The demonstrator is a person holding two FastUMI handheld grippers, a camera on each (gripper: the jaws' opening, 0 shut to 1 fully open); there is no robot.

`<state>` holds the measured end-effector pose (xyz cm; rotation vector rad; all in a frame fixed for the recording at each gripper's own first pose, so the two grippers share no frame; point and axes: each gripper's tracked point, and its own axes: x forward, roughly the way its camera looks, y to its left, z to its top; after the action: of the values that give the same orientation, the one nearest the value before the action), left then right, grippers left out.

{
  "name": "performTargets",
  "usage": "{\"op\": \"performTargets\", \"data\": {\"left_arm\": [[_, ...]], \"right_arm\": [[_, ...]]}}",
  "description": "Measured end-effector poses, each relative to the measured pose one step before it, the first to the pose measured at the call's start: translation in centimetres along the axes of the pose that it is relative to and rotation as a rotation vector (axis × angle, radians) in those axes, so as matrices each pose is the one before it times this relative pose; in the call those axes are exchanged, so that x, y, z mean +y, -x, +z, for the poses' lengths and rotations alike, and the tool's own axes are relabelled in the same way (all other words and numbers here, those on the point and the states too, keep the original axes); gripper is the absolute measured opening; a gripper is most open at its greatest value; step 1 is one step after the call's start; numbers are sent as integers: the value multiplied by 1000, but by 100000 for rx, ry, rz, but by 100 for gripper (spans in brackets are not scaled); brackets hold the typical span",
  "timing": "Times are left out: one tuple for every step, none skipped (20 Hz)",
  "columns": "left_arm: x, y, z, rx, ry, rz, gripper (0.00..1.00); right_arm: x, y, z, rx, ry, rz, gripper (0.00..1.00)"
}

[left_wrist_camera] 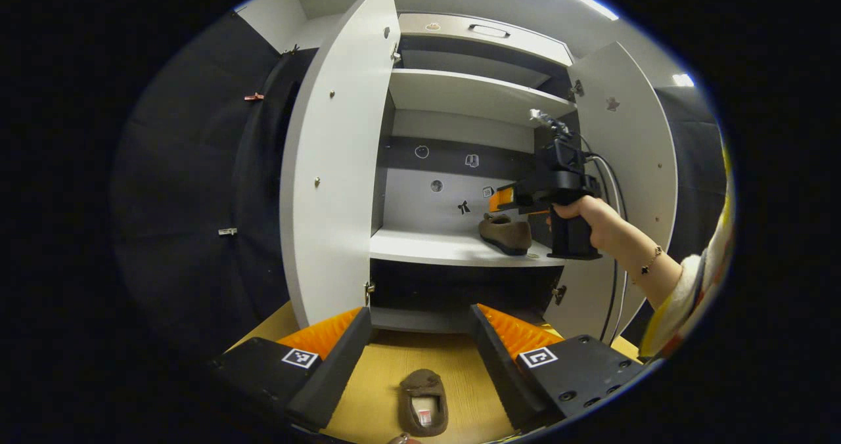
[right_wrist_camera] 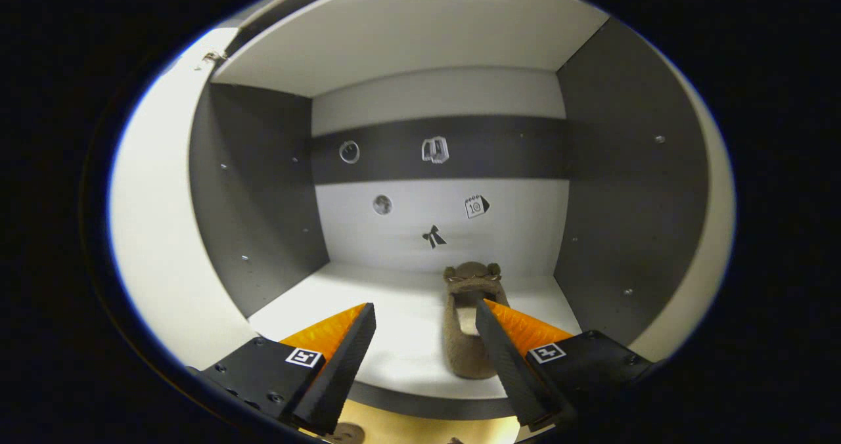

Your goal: Grab one shoe with the right hand and put it into the shoe cabinet, grab the other shoe with the left hand and put it into the shoe cabinet; then close the right door with the right hand and the left door with the left hand.

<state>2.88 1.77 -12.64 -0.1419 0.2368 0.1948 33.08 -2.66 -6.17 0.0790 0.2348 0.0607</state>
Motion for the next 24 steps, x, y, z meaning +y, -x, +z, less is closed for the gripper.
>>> {"op": "performTargets", "data": {"left_arm": [[274,434,-307,583,-871,-1047,95],[300,266,-689,1396,-1109,-1028,95],[307,256,-722,1790,-971,-899,95],[48,248,-746,1703,-595,-1745,95],[34,90,-689,1247,-290,-1828,95],[61,126,-696,730,-236,-1540,95],[31,-23,-599,512,-374,-1648,95],[-85,-98,-694,91,-746,-1752,95],[-135,-216,-707,-229,-660,-2210,95],[47,-404,-846,-748,-171,-1075,95],[6,-572,-1042,-123,405,-1019,95],[0,-608,-1581,931,248,-805,95],[-5,-688,-1724,1189,140,-1174,95],[-19,-619,-1833,784,-468,-531,95],[164,-755,-1953,1340,-544,-760,95],[-89,-910,-2228,2744,-15,-1289,95],[-81,-969,-2202,3987,759,-1591,95],[194,-923,-2333,3684,1411,-1048,95],[267,-843,-1507,1731,1278,-221,95],[52,-416,-860,677,842,-308,95],[492,-704,-854,743,482,1319,95],[450,-1108,-965,795,171,1058,94],[240,-838,-689,1169,-329,389,92],[232,-638,-477,909,-512,191,87]], "right_arm": [[519,2027,156,-3396,-716,947,98],[235,2042,186,-3736,420,-680,98],[113,1914,301,-4168,940,-601,98],[73,1901,-85,-2746,828,-1167,98],[143,1763,-376,-1530,381,-668,98],[138,1609,-479,-1222,-164,-577,98],[-3,1543,-544,-1065,-375,-825,98],[-79,1308,-571,-732,29,-1138,98],[-417,1480,-833,-324,760,-1914,97],[-367,1012,-838,48,1022,-1846,98],[-154,1118,-850,27,514,-893,98],[-51,977,-990,-115,-26,-540,98],[-108,762,-945,-355,-225,-484,98],[-369,780,-883,-478,377,-1410,98],[-618,609,-973,-197,1546,-2149,98],[-498,425,-1280,1624,2518,-1759,98],[-349,499,-1453,2230,2900,-1164,98],[-202,404,-1127,1609,2734,-777,98],[-147,256,-964,1455,1906,-582,98],[-9,173,-1064,1902,713,-159,98],[169,5,-1217,2057,-160,365,98],[187,10,-1042,2230,-721,368,97],[-56,4,-993,1985,-766,-73,97],[2,-169,-800,1794,-377,-109,98]]}}
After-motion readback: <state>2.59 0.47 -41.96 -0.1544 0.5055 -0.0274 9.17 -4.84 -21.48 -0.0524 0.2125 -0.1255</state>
